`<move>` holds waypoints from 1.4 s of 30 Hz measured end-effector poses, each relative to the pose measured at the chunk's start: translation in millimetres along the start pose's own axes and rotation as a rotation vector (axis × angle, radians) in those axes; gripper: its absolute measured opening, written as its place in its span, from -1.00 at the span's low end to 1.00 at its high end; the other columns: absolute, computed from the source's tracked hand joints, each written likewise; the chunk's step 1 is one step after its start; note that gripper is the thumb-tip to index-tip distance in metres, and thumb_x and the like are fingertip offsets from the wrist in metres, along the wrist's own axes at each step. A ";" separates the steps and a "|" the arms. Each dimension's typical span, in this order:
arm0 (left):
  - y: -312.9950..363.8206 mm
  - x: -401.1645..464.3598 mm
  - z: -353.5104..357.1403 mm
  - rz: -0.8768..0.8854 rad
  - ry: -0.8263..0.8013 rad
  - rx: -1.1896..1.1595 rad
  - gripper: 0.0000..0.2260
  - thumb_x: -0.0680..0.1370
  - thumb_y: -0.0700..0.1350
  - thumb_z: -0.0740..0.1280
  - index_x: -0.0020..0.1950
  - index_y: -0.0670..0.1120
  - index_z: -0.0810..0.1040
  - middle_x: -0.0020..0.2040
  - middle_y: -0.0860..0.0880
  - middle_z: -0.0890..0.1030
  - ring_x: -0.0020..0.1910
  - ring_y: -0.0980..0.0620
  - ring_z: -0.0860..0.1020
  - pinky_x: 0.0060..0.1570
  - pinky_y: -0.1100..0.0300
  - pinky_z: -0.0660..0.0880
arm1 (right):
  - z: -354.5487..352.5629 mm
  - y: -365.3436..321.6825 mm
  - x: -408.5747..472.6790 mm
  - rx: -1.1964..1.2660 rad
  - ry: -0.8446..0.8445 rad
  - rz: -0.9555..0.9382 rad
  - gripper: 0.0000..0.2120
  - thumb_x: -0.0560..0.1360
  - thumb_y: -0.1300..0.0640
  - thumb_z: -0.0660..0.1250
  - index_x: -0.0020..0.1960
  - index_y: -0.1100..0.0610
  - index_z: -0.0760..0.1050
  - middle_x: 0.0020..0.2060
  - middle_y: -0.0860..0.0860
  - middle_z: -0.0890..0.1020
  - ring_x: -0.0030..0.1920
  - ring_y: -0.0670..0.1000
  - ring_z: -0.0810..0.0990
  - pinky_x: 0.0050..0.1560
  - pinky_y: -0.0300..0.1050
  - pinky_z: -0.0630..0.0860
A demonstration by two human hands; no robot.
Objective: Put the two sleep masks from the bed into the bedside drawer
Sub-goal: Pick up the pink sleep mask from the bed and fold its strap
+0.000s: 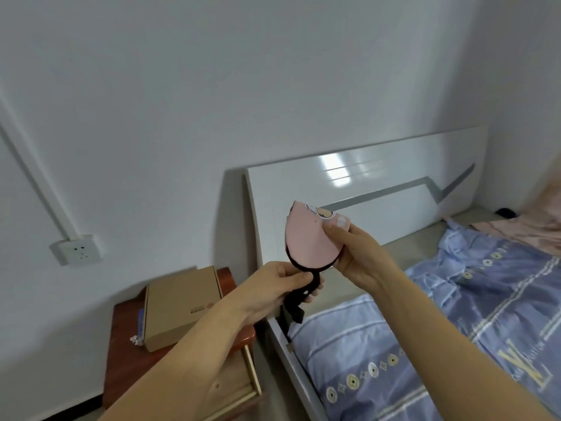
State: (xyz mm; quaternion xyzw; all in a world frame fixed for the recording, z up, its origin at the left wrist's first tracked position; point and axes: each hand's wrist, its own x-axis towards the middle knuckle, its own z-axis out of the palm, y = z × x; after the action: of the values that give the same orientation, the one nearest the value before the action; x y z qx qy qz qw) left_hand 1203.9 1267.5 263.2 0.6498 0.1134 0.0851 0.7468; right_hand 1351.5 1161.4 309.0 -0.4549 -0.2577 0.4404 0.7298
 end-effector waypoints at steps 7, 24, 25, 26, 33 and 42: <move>8.4 15.4 33.9 -0.031 0.177 -0.212 -0.63 0.58 -0.33 0.13 -0.37 -0.10 0.52 -0.58 0.04 0.42 -0.62 0.15 0.33 -0.55 0.32 0.40 | -24.4 -7.5 -15.6 0.035 -0.031 -0.009 -0.79 0.41 0.12 0.38 0.04 0.08 0.62 -0.12 -0.02 0.72 -0.15 -0.07 0.67 -0.25 -0.24 0.60; -18.4 8.9 55.0 -0.410 -0.057 0.573 -0.54 0.57 -0.05 0.21 0.43 -0.17 0.22 0.12 -0.17 0.58 -0.02 -0.04 0.59 0.11 0.05 0.49 | -6.0 4.9 -20.3 -0.576 0.310 -0.513 -0.87 0.42 0.00 0.30 -0.27 -0.09 0.58 -0.41 -0.19 0.60 -0.31 -0.21 0.52 -0.30 -0.34 0.48; -17.6 12.1 52.3 -0.286 0.149 0.760 -0.42 0.55 -0.09 0.27 0.49 -0.12 0.09 0.27 -0.18 0.51 0.11 -0.06 0.54 0.23 0.05 0.43 | -5.5 7.4 -19.9 -0.557 0.349 -0.518 -0.87 0.43 0.01 0.30 -0.28 -0.10 0.57 -0.37 -0.19 0.60 -0.27 -0.16 0.55 -0.27 -0.28 0.53; -15.3 12.6 47.7 -0.123 0.355 0.841 -0.31 0.53 -0.13 0.31 0.52 -0.09 -0.03 0.44 -0.16 0.34 0.31 -0.05 0.42 0.38 0.11 0.32 | -7.8 8.7 -18.7 -0.483 0.406 -0.483 -0.86 0.45 0.04 0.30 -0.27 -0.09 0.57 -0.32 -0.15 0.60 -0.23 -0.08 0.57 -0.25 -0.18 0.57; 18.4 -0.8 39.8 0.708 0.267 1.450 -0.60 0.54 0.02 0.07 0.40 0.10 0.29 0.49 0.00 0.12 0.51 -0.04 0.01 0.52 -0.07 0.01 | -34.3 3.0 -20.5 -0.185 -0.093 0.321 -0.76 0.51 0.29 0.27 0.16 0.34 0.47 -0.25 0.12 0.66 -0.32 -0.03 0.65 -0.40 -0.27 0.59; 24.3 -8.1 70.3 0.840 -0.045 1.631 -0.74 0.53 -0.10 0.32 0.20 -0.10 0.59 0.33 -0.15 0.51 0.39 -0.14 0.39 0.44 -0.08 0.25 | -10.9 -26.4 -35.3 -0.900 -0.680 0.090 -0.77 0.48 0.30 0.15 -0.06 -0.01 0.45 -0.16 -0.03 0.52 -0.20 -0.35 0.56 -0.16 -0.47 0.47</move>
State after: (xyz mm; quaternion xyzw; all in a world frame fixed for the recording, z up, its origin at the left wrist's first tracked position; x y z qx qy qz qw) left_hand 1216.2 1201.8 296.8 0.9648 -0.1218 0.2307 -0.0335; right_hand 1353.8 1120.5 328.4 -0.5644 -0.6210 0.4394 0.3205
